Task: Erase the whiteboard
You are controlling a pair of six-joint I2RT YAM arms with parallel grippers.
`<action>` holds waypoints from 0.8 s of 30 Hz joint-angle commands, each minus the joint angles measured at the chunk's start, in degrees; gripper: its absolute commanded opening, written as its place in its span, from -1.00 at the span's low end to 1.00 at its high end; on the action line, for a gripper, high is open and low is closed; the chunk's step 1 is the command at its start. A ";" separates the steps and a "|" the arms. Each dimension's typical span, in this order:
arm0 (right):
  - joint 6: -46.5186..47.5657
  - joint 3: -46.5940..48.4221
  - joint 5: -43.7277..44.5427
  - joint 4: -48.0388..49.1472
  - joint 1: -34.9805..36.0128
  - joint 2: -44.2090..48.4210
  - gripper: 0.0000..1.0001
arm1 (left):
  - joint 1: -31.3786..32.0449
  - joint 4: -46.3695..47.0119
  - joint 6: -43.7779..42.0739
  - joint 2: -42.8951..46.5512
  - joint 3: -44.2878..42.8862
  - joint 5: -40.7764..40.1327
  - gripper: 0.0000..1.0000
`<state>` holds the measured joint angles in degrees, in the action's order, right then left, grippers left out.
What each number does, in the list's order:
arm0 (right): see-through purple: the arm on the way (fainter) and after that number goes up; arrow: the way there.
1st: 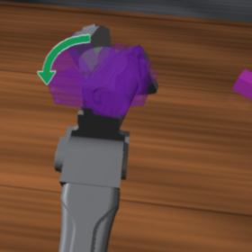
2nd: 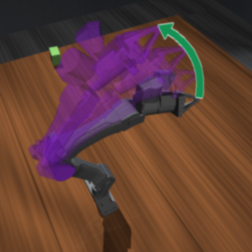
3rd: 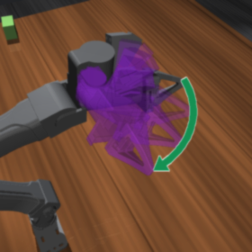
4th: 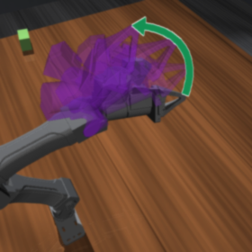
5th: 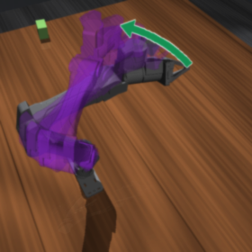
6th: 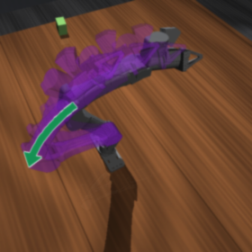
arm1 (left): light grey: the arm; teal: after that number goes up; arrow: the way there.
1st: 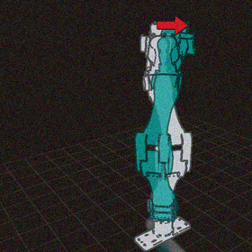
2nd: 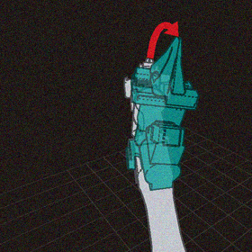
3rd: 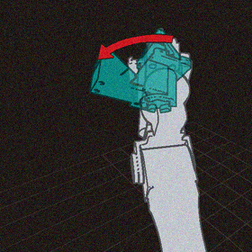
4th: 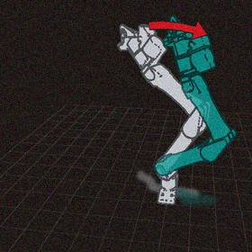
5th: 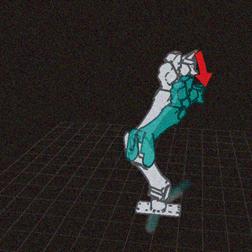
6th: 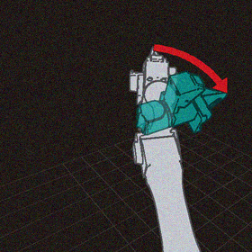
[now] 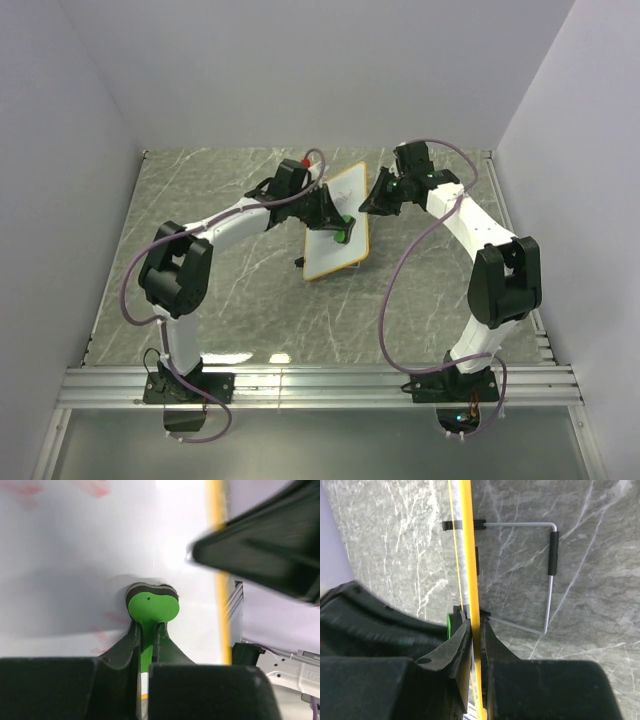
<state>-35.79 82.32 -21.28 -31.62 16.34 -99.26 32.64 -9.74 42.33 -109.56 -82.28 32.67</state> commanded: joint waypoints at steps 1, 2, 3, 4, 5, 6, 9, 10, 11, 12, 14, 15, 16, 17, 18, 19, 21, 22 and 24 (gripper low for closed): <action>-3.06 0.21 -3.24 6.30 1.85 2.14 -1.00 | -1.44 -2.57 -1.19 -1.53 6.60 0.12 -0.99; -3.06 -0.23 -3.33 6.39 1.77 2.23 -1.00 | -2.14 -2.57 -1.45 -1.62 8.09 -0.14 -0.99; -3.14 -0.32 -3.33 6.30 1.77 2.32 -1.00 | -2.23 -2.57 -2.24 -1.62 8.80 -0.93 -0.99; -3.23 -0.41 -3.33 6.30 1.85 2.41 -1.00 | -2.23 -2.65 -2.68 -1.36 9.50 -1.55 -0.99; -3.15 -0.58 -3.33 6.30 1.77 2.49 -1.00 | -2.15 -2.05 -2.77 -0.84 11.25 -1.81 -0.99; -3.14 -0.59 -3.33 6.30 1.77 2.50 -1.00 | -2.15 -1.52 -2.60 -0.40 12.22 -1.73 -0.99; -3.41 -0.76 -3.51 6.57 1.85 2.67 -1.00 | -2.15 -0.37 -2.16 1.10 14.51 -1.90 -0.99; -3.58 -0.76 -3.68 6.74 1.86 2.67 -1.00 | -2.06 -0.54 -2.07 1.62 14.52 -1.90 -0.99; -3.85 -0.85 -3.86 7.00 1.86 2.58 -1.00 | -1.88 -0.72 -1.72 2.06 14.08 -1.64 -0.99; -3.93 -0.94 -3.95 7.01 1.94 2.58 -1.00 | -1.71 -0.98 -1.55 2.42 13.64 -1.64 -0.99; -4.20 -1.37 -4.03 7.45 1.86 2.67 -1.00 | -0.49 -2.03 -0.76 3.47 11.11 -1.46 -0.99; -4.20 -1.38 -4.03 7.53 1.94 2.76 -1.00 | 0.13 -2.48 -0.58 3.65 9.96 -1.20 -0.99; -4.20 -1.46 -3.95 7.62 1.94 2.85 -1.00 | 0.92 -2.91 -0.40 4.00 8.64 -0.77 -0.99; -4.29 -1.55 -3.95 7.71 1.86 2.85 -1.00 | 2.67 -3.44 -0.32 4.00 5.76 -0.59 -0.99; -4.29 -1.64 -3.95 7.71 1.94 2.93 -1.00 | 3.65 -4.23 -0.14 3.91 4.25 -0.32 -0.99; -4.29 -1.64 -4.03 7.80 1.94 2.76 -1.00 | 4.53 -4.06 0.04 3.65 2.93 0.29 -0.99; -4.38 -1.46 -4.03 7.71 1.94 2.67 -1.00 | 6.99 -2.66 1.00 3.47 0.90 3.19 -0.99; -4.38 -1.38 -4.03 7.88 1.86 2.58 -1.00 | 7.69 -1.96 1.00 3.30 0.55 3.63 -0.99; -4.46 -1.29 -4.03 7.88 1.86 2.41 -1.00 | 8.75 -1.52 1.00 2.77 0.80 4.16 -0.99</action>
<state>-36.77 80.62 -21.12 -28.71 16.23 -98.48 35.97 -11.60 42.54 -106.30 -80.73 30.81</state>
